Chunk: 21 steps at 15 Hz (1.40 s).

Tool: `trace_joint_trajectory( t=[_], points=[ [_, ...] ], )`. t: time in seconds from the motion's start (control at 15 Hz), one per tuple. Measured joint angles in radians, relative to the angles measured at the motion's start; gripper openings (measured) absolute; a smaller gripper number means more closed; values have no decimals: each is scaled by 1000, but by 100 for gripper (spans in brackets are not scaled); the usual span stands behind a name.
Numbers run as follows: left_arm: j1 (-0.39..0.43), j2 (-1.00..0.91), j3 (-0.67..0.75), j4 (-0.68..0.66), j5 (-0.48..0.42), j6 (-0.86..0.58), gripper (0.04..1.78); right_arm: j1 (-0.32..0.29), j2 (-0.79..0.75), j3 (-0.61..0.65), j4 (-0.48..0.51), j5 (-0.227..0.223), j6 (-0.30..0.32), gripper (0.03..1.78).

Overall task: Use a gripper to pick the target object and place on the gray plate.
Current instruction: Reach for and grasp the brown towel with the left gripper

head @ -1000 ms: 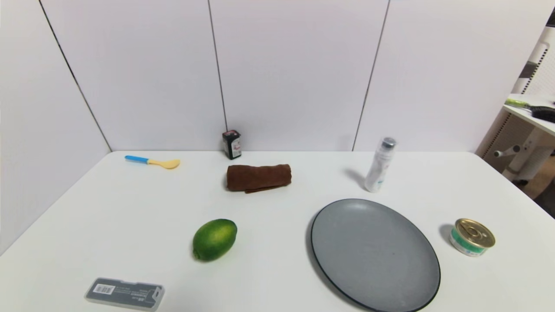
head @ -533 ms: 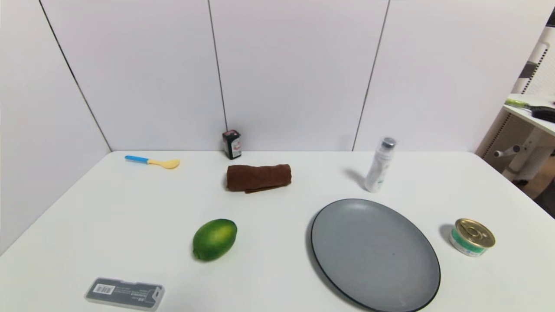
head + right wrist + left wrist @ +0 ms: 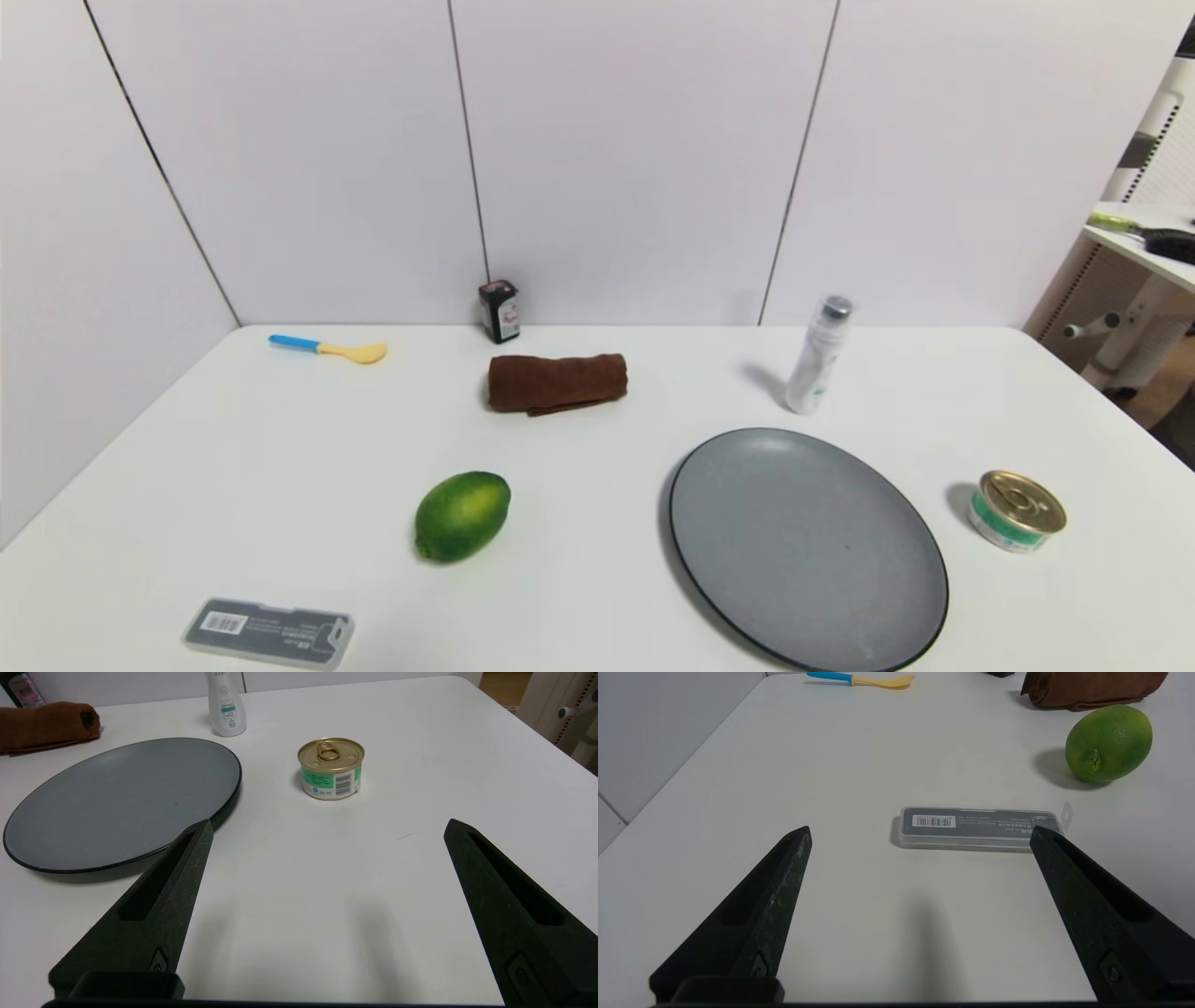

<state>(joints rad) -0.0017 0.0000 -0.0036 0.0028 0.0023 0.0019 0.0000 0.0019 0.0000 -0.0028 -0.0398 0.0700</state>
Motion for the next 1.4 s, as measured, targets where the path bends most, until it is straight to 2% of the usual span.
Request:
trace_joint_trajectory(
  t=[0.2, 0.4, 0.67, 1.0, 1.13, 1.4],
  points=[
    [0, 32, -99, 27, -1, 29, 169, 0, 0, 0, 0, 0, 0, 171],
    [-1, 163, -278, 92, -2, 107, 169, 0, 0, 0, 0, 0, 0, 171],
    [-6, 459, -523, 114, -49, 271, 169, 0, 0, 0, 0, 0, 0, 171],
    [-22, 897, -831, 160, -144, 560, 169, 0, 0, 0, 0, 0, 0, 171],
    [-78, 1063, -965, 209, -163, 640, 169, 0, 0, 0, 0, 0, 0, 171],
    [-235, 1362, -1188, 267, -171, 677, 169, 0, 0, 0, 0, 0, 0, 171]
  ],
)
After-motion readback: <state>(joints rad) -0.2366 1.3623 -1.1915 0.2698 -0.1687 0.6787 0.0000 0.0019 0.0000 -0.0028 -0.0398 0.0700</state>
